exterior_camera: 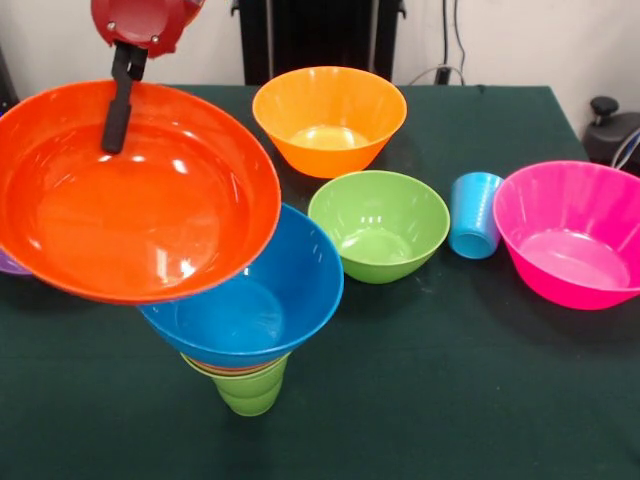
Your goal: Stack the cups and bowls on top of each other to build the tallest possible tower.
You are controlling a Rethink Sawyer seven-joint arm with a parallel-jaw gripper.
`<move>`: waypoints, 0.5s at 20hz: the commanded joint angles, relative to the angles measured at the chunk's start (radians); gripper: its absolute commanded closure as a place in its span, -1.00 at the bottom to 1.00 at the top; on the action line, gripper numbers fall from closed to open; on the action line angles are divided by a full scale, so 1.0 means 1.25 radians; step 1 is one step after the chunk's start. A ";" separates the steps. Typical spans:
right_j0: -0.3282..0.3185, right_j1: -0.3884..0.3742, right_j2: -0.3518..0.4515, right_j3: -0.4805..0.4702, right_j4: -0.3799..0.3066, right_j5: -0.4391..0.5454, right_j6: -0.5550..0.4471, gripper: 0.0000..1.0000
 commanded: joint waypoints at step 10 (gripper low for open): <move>0.041 0.120 0.051 -0.154 0.001 0.115 -0.043 1.00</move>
